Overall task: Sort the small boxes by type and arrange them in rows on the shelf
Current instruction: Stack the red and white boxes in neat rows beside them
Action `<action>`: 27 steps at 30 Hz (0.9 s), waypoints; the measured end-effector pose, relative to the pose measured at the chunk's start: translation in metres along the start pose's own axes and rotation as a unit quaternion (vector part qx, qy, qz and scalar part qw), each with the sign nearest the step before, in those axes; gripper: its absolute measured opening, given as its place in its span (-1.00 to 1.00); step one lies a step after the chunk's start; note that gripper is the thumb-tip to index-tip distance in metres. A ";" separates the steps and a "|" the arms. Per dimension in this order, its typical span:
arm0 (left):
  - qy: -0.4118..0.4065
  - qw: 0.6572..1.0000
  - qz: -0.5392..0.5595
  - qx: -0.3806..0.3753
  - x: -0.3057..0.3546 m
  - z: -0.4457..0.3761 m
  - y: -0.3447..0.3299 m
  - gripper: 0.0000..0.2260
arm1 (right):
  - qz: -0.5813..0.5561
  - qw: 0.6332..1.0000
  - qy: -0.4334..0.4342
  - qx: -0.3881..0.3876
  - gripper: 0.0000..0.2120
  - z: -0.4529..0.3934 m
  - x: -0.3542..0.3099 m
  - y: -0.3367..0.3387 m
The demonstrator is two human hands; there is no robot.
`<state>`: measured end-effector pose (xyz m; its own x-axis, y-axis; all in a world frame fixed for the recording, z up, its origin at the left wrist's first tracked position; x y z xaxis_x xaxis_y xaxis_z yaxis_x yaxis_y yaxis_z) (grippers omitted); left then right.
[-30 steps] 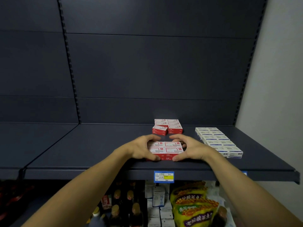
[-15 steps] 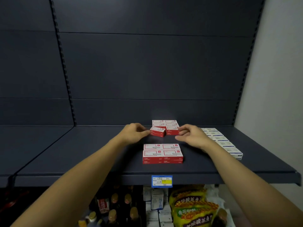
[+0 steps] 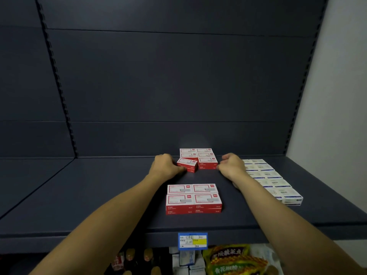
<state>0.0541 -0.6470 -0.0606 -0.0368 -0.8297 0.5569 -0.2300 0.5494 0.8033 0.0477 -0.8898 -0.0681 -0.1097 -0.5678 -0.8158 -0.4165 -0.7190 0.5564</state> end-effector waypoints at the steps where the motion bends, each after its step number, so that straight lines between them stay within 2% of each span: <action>1: -0.002 1.000 -0.001 0.002 0.001 -0.001 -0.001 -0.61 | -0.003 1.000 0.000 0.003 -0.58 -0.002 0.000 -0.001; 17: -0.009 0.998 -0.055 0.037 0.009 0.000 -0.011 -0.58 | -0.066 0.998 -0.010 0.022 -0.66 -0.008 0.004 -0.013; 27: 0.043 0.985 0.163 0.019 -0.003 -0.006 -0.004 -0.78 | -0.076 0.997 -0.018 -0.001 -0.66 -0.005 0.001 -0.014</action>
<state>0.0613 -0.6459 -0.0641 -0.0334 -0.5968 0.8017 -0.2548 0.7807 0.5706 0.0579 -0.8824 -0.0762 -0.0779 -0.4376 -0.8958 -0.4296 -0.7961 0.4262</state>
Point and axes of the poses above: each hand's wrist, its own z-axis away from the middle knuckle, its own y-axis out of the back of the hand, x = y × z, the point moved 3 cm from there along -z, towards the middle knuckle, and after that the axes turned 4 degrees about x, right-handed, at the moved point
